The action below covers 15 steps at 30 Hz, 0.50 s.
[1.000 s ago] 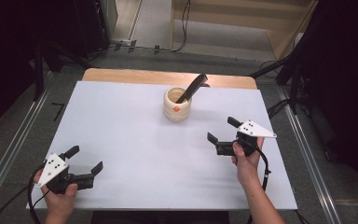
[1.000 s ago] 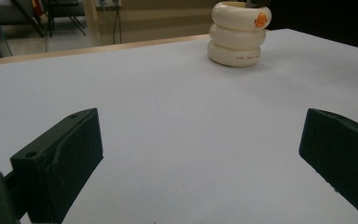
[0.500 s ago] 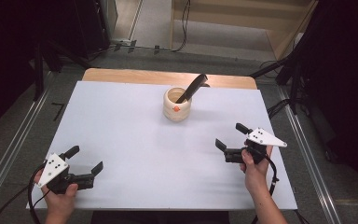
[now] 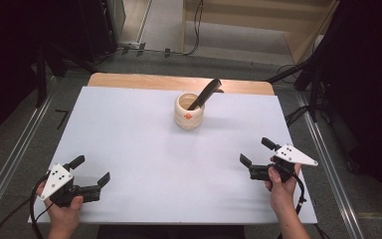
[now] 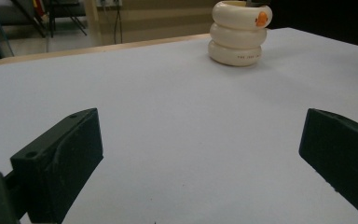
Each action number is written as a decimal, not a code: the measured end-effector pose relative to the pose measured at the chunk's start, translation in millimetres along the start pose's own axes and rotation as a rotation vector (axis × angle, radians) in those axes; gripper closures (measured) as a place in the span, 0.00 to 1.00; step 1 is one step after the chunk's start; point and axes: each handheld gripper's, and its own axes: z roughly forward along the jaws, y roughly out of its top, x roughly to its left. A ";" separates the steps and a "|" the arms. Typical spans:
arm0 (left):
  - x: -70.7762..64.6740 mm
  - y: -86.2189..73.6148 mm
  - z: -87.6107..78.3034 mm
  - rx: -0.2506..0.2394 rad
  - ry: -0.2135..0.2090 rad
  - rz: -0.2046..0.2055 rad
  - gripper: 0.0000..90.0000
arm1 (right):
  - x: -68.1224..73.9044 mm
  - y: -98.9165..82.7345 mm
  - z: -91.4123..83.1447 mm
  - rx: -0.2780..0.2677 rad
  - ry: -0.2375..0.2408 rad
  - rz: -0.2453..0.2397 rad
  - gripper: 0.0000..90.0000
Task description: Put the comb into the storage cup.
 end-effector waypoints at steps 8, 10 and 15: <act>0.4 0.0 0.1 0.000 0.002 0.000 0.00 | -8.0 -12.9 -12.3 0.016 -0.019 0.023 0.00; 0.4 -0.1 0.1 -0.002 0.001 -0.001 0.00 | -10.3 -15.4 -15.5 0.015 -0.025 0.021 0.00; 0.5 -0.1 0.1 -0.001 0.002 0.000 0.00 | -14.8 -22.6 -22.6 0.020 -0.029 0.031 0.00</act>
